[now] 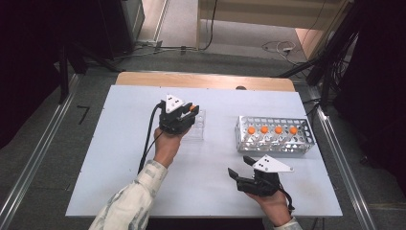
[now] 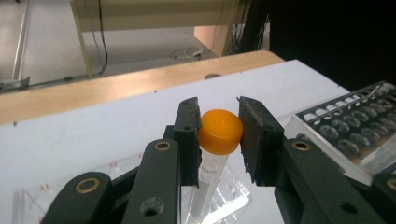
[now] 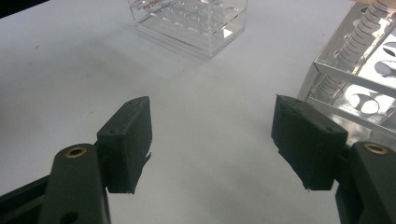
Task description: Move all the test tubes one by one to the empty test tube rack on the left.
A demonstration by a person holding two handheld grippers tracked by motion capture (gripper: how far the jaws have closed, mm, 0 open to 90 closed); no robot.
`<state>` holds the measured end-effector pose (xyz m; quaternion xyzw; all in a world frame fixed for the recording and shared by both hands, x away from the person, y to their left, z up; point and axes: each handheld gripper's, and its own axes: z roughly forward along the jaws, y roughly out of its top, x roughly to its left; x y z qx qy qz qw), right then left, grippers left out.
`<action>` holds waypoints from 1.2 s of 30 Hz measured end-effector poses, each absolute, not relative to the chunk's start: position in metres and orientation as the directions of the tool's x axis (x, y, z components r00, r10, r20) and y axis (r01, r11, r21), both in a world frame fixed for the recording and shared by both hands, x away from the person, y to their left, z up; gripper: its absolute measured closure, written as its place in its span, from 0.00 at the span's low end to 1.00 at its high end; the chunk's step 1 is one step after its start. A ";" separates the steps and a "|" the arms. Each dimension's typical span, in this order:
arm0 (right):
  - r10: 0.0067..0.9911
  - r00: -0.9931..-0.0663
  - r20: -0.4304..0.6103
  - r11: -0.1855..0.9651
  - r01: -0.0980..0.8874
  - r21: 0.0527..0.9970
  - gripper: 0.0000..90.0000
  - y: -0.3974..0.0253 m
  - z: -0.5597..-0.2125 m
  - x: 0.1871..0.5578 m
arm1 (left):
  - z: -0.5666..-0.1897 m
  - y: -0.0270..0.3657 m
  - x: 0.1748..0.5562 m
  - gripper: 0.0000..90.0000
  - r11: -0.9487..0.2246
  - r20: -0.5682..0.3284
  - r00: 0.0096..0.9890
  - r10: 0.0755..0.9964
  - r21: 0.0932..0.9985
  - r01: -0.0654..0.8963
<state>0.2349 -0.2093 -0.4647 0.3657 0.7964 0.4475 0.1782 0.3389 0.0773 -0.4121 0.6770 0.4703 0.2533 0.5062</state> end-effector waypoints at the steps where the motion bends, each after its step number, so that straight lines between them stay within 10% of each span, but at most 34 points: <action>1: 0.742 -0.669 0.043 0.332 0.423 0.843 0.31 -0.209 -0.465 0.235 | -0.416 0.077 0.339 0.77 -0.046 -0.133 0.425 0.895 0.921 0.386; 11: 0.743 -0.668 0.046 0.330 0.425 0.843 0.31 -0.210 -0.465 0.235 | -0.433 0.076 0.342 0.74 -0.061 -0.129 0.408 0.904 0.904 0.422; 22: 0.754 -0.655 0.050 0.316 0.429 0.846 0.31 -0.215 -0.464 0.235 | -0.422 0.084 0.331 0.30 -0.035 -0.148 0.394 0.907 0.906 0.422; 36: 0.829 -0.554 0.072 0.227 0.451 0.863 0.31 -0.255 -0.459 0.237 | -0.448 0.114 0.262 0.21 -0.026 -0.149 0.392 0.908 0.913 0.408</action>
